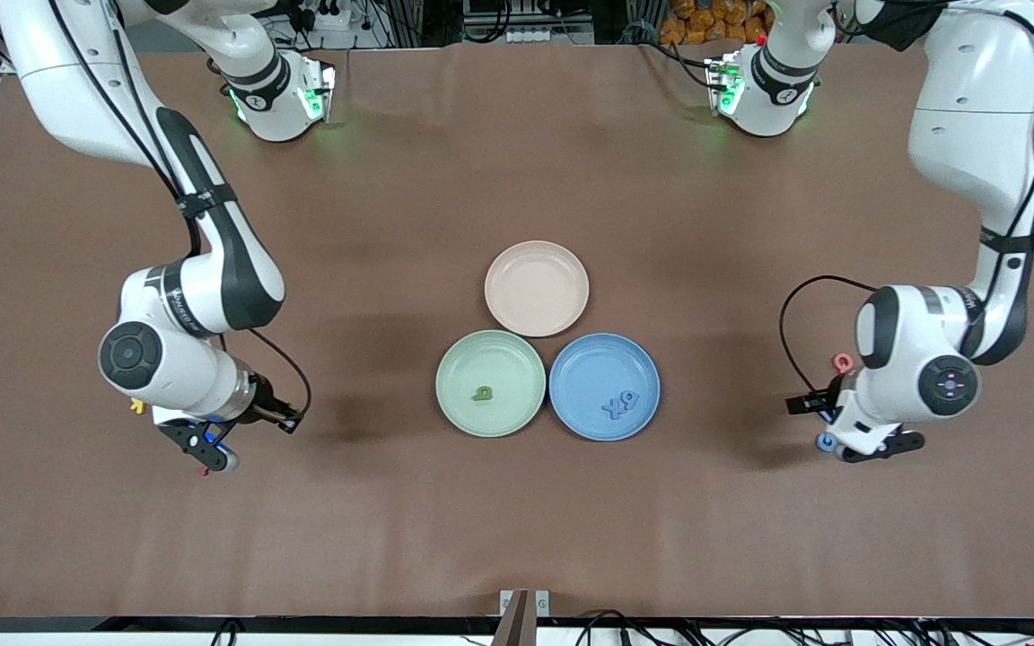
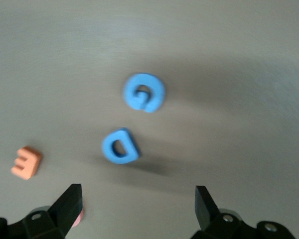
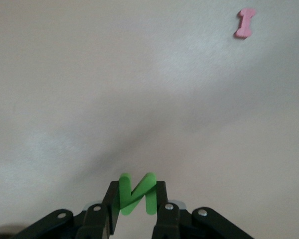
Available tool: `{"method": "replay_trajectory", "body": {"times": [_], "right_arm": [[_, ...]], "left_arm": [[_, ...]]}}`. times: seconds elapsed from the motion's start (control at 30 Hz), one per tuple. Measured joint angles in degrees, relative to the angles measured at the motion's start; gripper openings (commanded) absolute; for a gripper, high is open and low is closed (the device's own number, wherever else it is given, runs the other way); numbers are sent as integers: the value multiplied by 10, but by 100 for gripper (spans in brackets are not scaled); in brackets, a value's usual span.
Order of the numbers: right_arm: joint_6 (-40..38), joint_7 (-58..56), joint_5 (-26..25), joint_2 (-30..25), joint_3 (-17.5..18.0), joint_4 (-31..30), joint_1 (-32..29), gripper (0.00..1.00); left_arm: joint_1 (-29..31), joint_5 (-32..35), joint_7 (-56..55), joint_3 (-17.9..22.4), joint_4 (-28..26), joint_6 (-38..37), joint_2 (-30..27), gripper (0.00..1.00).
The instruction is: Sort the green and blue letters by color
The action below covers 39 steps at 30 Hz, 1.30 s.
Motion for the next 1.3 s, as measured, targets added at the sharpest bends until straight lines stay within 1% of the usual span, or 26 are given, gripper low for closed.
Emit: {"method": "replay_trajectory", "body": {"times": [0.13,0.23,0.43,0.73,0.9,1.03,1.3], "right_arm": [[0,22,0,0,1,4,13,0],[0,39,0,0,2,8,24,0],[0,69,0,0,3,16,45,0],[0,101,0,0,3,19,73,0],[4,126,0,3,4,22,91,0],[7,151,0,12,4,35,109,0],[7,166,0,21,3,49,128,0]], "left_arm": [[4,-2,-90,-1,0,-1,-9,100],[3,-2,-137,-2,0,7,-12,100],[11,-2,-189,1,-3,47,-12,100],[27,-2,-200,11,-10,89,-4,100],[24,-2,-209,10,-15,101,8,100],[23,-2,-213,9,-17,108,15,100],[22,-2,-214,9,-32,123,18,100]]}}
